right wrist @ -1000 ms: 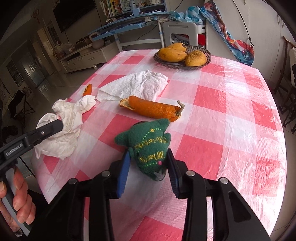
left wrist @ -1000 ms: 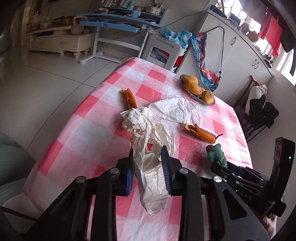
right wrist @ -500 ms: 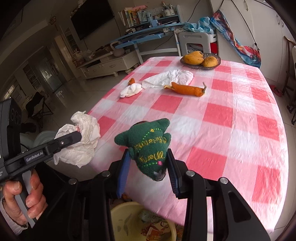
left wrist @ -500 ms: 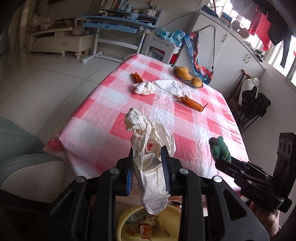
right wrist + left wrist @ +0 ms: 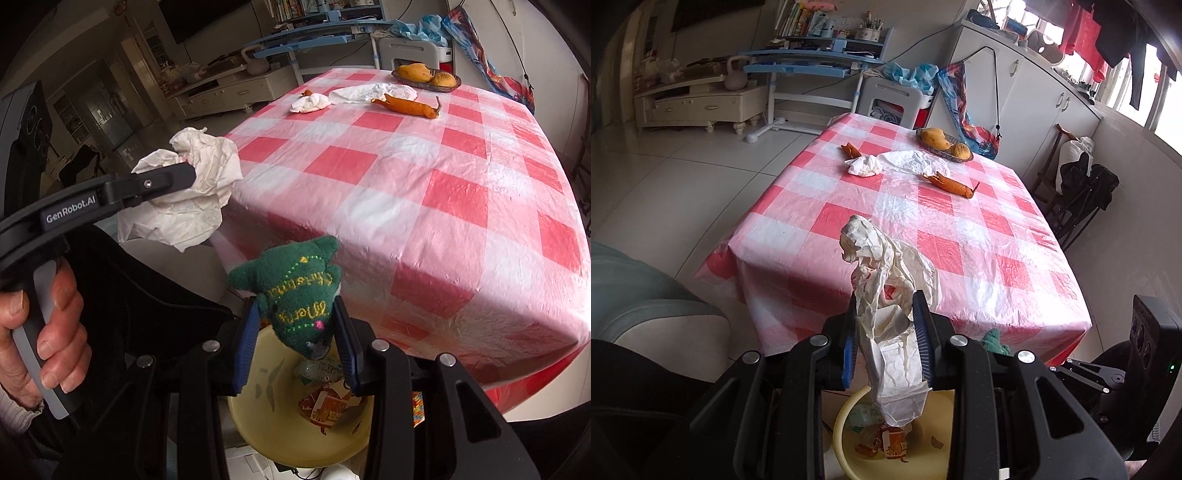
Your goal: Collect trash
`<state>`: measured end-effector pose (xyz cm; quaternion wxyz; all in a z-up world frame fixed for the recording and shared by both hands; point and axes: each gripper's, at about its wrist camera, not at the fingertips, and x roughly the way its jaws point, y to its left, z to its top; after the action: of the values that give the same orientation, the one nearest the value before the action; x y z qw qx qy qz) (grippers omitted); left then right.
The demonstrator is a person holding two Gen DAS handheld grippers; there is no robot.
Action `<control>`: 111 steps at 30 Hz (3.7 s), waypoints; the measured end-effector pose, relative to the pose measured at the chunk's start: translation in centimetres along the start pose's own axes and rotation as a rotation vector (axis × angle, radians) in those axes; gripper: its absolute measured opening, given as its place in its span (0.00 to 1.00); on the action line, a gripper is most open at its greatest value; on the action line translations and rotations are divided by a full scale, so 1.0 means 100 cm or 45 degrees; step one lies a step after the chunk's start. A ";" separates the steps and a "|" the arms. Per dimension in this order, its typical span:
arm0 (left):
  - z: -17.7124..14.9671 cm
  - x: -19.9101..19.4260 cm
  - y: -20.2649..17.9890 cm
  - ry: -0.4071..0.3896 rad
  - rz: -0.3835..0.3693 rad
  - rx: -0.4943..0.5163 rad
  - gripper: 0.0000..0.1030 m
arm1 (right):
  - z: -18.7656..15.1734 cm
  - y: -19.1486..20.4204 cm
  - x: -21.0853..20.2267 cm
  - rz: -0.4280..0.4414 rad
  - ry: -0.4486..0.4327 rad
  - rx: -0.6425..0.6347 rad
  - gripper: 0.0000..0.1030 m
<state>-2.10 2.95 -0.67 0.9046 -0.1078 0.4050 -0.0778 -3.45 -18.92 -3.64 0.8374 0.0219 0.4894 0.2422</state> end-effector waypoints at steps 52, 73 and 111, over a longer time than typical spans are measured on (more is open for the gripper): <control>-0.013 -0.034 -0.003 -0.092 0.079 0.009 0.93 | -0.016 -0.006 0.026 -0.493 -0.028 0.097 0.89; -0.015 -0.027 -0.004 -0.066 0.104 0.028 0.93 | -0.016 -0.005 0.029 -0.505 -0.020 0.097 0.91; -0.022 -0.026 0.003 -0.044 0.142 0.042 0.93 | -0.017 -0.005 0.029 -0.509 -0.017 0.094 0.91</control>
<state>-5.43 3.54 -0.32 0.9160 -0.0714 0.3935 -0.0320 -3.49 -18.49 -7.01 0.8708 -0.0434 0.4869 0.0531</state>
